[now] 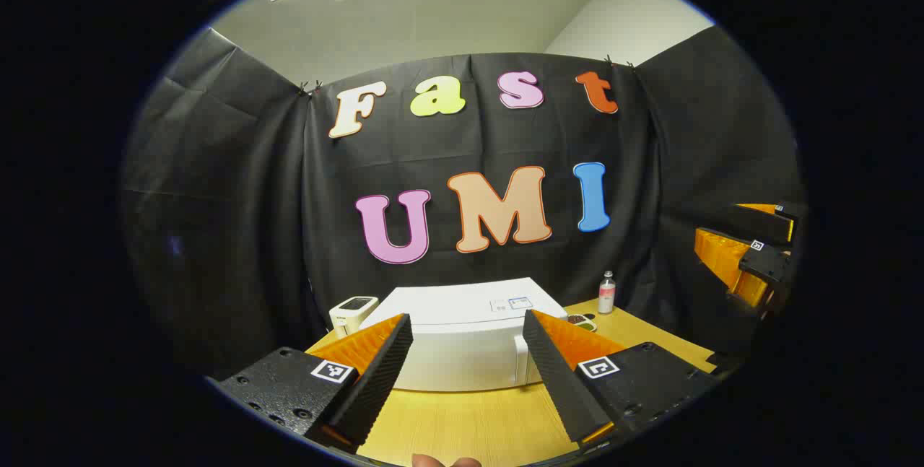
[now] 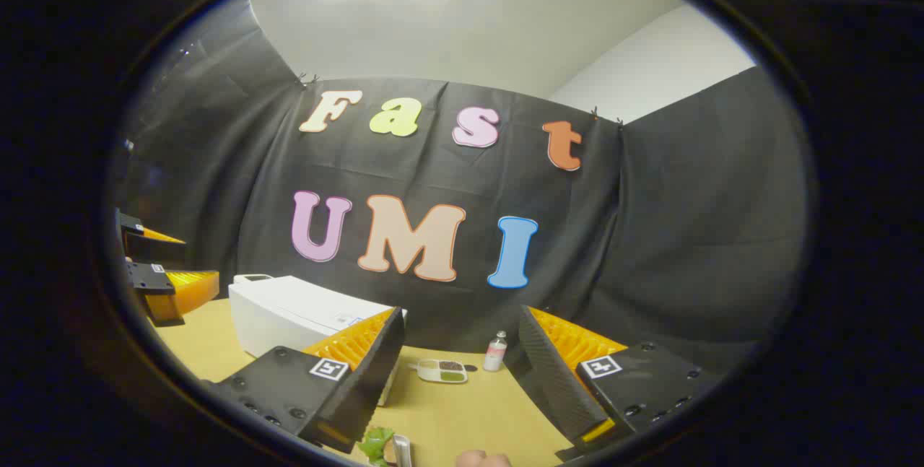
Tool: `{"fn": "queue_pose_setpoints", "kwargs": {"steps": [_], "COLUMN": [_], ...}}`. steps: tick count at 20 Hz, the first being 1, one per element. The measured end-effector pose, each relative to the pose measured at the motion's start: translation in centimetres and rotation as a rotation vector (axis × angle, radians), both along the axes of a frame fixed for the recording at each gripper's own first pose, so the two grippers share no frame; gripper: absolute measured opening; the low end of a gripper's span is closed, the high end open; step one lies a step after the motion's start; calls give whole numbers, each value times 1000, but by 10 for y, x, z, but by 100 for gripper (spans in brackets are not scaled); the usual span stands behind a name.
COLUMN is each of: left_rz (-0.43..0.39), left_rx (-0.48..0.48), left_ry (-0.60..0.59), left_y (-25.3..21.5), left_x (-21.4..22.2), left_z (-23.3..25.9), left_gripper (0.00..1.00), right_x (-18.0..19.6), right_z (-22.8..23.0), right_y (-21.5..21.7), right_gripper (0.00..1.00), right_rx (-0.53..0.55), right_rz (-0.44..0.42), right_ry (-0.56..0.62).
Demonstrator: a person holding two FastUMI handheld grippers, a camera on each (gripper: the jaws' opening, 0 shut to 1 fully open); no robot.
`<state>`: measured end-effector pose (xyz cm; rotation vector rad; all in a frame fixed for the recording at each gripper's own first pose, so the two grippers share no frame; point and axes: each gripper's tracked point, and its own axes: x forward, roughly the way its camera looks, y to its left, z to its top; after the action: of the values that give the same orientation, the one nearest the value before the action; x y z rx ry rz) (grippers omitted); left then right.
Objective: Open the microwave oven with the left hand, put the food in, and close the microwave oven.
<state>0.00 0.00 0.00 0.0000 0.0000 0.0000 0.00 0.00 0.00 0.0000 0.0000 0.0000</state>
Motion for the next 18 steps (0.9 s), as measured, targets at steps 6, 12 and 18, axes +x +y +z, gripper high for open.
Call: {"fn": "queue_pose_setpoints", "kwargs": {"steps": [6,12,18], "left_rz": [-3,3,0], "left_rx": [-5,9,4], "left_ry": [6,6,9], "left_y": [-1,2,0], "left_x": [-2,-3,-5], "left_z": [-2,-4,-5], "left_gripper": [97,97,97], "right_x": [-2,-3,-3], "right_z": [2,5,4], "right_y": [3,4,4], "right_gripper": [97,96,97], "right_rx": [0,0,-5], "right_rz": [11,21,21], "right_ry": [-1,-7,-10]}}
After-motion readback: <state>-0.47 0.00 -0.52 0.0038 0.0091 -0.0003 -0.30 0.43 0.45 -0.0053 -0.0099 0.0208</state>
